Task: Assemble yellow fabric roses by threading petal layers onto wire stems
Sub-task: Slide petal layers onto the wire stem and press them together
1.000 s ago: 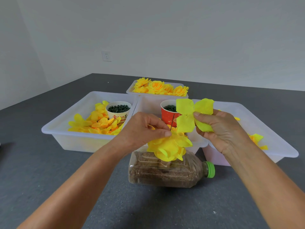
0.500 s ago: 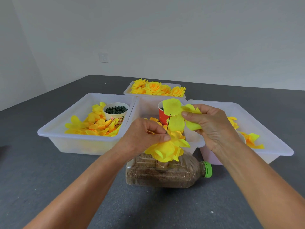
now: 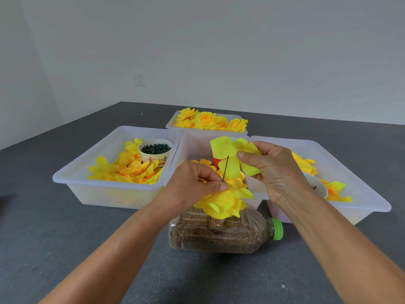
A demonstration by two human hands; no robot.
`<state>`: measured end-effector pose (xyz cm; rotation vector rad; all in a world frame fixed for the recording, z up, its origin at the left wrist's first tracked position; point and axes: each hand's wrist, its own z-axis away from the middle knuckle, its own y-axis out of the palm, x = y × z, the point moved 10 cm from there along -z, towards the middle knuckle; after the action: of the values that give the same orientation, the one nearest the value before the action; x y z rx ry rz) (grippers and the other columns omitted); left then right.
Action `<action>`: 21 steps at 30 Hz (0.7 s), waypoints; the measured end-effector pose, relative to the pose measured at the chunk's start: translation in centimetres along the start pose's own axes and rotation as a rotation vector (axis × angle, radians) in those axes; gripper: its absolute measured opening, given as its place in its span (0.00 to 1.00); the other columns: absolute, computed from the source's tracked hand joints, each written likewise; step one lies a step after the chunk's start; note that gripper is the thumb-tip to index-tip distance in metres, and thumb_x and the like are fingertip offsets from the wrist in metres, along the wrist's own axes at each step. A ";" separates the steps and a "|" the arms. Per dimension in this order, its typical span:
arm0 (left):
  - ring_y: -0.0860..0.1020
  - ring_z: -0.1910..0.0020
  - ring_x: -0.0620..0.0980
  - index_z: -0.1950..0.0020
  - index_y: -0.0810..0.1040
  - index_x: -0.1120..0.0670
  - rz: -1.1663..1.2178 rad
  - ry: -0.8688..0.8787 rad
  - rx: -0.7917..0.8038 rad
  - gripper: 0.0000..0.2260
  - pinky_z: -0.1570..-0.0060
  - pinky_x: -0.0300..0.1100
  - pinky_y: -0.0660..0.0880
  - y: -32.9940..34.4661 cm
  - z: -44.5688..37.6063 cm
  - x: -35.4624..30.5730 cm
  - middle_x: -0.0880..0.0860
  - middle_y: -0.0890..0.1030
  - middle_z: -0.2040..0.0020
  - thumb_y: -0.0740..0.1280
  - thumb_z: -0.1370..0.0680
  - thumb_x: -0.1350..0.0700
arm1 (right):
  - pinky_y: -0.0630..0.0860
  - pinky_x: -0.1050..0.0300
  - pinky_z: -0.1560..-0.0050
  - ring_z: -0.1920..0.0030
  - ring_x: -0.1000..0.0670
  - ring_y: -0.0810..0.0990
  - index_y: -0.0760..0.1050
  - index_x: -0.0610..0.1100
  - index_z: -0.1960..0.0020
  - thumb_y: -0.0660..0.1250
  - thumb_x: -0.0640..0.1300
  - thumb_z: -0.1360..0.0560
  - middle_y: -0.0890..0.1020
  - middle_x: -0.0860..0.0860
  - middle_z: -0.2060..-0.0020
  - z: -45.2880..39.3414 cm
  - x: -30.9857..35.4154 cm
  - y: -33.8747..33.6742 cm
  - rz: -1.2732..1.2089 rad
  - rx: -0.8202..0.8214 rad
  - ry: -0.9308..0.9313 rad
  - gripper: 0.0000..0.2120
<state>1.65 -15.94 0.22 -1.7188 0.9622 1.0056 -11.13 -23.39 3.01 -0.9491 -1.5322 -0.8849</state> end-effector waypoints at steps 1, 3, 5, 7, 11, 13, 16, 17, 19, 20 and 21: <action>0.79 0.57 0.52 0.64 0.83 0.53 0.001 -0.003 0.000 0.03 0.48 0.56 0.75 0.0 0.0 0.0 0.54 0.83 0.60 0.75 0.32 0.60 | 0.76 0.63 0.70 0.69 0.55 0.82 0.81 0.47 0.59 0.72 0.34 0.31 0.84 0.53 0.68 0.1 0.2 0.2 0.001 0.014 -0.012 0.08; 0.79 0.56 0.53 0.63 0.83 0.55 0.000 -0.006 -0.002 0.03 0.48 0.56 0.75 0.0 0.0 0.1 0.55 0.83 0.60 0.75 0.32 0.61 | 0.76 0.64 0.72 0.69 0.56 0.82 0.81 0.46 0.59 0.71 0.33 0.31 0.84 0.53 0.69 0.3 0.6 0.6 0.009 0.042 -0.025 0.08; 0.79 0.56 0.55 0.63 0.83 0.55 -0.006 -0.008 -0.006 0.02 0.48 0.55 0.75 0.0 0.0 0.1 0.56 0.83 0.59 0.75 0.32 0.61 | 0.75 0.65 0.72 0.70 0.56 0.82 0.81 0.45 0.59 0.71 0.33 0.31 0.84 0.53 0.69 0.5 0.9 0.9 0.020 0.063 -0.036 0.08; 0.78 0.58 0.53 0.64 0.83 0.54 -0.007 -0.011 -0.010 0.04 0.51 0.52 0.76 0.0 -0.1 0.1 0.52 0.82 0.63 0.75 0.32 0.61 | 0.74 0.66 0.72 0.70 0.57 0.81 0.81 0.44 0.58 0.71 0.33 0.31 0.84 0.54 0.70 0.6 1.1 1.1 0.031 0.079 -0.046 0.07; 0.76 0.63 0.46 0.66 0.82 0.53 -0.008 -0.011 0.001 0.05 0.57 0.44 0.74 0.1 -0.1 0.1 0.46 0.80 0.68 0.75 0.31 0.61 | 0.76 0.64 0.70 0.69 0.55 0.81 0.81 0.43 0.58 0.72 0.33 0.32 0.84 0.52 0.68 0.8 1.4 1.4 0.035 0.109 -0.058 0.07; 0.76 0.62 0.46 0.65 0.83 0.54 -0.008 -0.006 -0.003 0.04 0.56 0.45 0.74 0.1 -0.1 0.1 0.46 0.80 0.67 0.75 0.31 0.62 | 0.77 0.63 0.68 0.67 0.54 0.82 0.81 0.43 0.58 0.72 0.33 0.32 0.84 0.51 0.67 0.9 1.6 1.5 0.056 0.113 -0.082 0.07; 0.76 0.62 0.47 0.65 0.82 0.54 -0.011 -0.003 -0.004 0.05 0.56 0.45 0.75 0.1 -0.1 0.0 0.47 0.80 0.67 0.75 0.31 0.62 | 0.78 0.63 0.65 0.66 0.54 0.82 0.81 0.45 0.59 0.72 0.32 0.32 0.85 0.52 0.66 1.2 2.2 1.6 0.100 0.122 -0.148 0.09; 0.76 0.62 0.47 0.65 0.82 0.54 -0.010 -0.002 -0.005 0.05 0.57 0.45 0.75 0.0 -0.1 0.1 0.47 0.80 0.67 0.75 0.31 0.62 | 0.78 0.64 0.65 0.65 0.55 0.82 0.81 0.46 0.60 0.72 0.32 0.32 0.85 0.52 0.66 1.3 2.5 1.7 0.119 0.127 -0.176 0.09; 0.76 0.62 0.47 0.66 0.82 0.53 -0.009 -0.001 -0.004 0.06 0.57 0.45 0.74 0.1 -0.1 0.0 0.47 0.80 0.67 0.75 0.31 0.62 | 0.78 0.64 0.63 0.64 0.56 0.82 0.81 0.48 0.61 0.72 0.31 0.32 0.85 0.53 0.66 1.6 3.1 1.8 0.160 0.137 -0.238 0.12; 0.76 0.62 0.47 0.66 0.82 0.53 -0.008 -0.001 -0.001 0.06 0.58 0.44 0.74 0.1 -0.1 0.0 0.48 0.80 0.67 0.75 0.31 0.62 | 0.79 0.64 0.62 0.64 0.56 0.82 0.81 0.50 0.62 0.72 0.31 0.32 0.85 0.55 0.66 1.7 3.4 1.9 0.182 0.142 -0.270 0.13; 0.76 0.62 0.48 0.66 0.82 0.53 -0.007 0.000 0.002 0.06 0.58 0.45 0.74 0.1 -0.1 0.0 0.48 0.80 0.67 0.74 0.31 0.62 | 0.78 0.64 0.61 0.64 0.57 0.82 0.81 0.51 0.62 0.72 0.32 0.32 0.85 0.56 0.66 1.8 3.7 2.0 0.211 0.144 -0.305 0.14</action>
<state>1.57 -16.07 0.22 -1.7197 0.9558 1.0000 -10.41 -20.48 6.51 -1.1534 -1.6886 -0.4894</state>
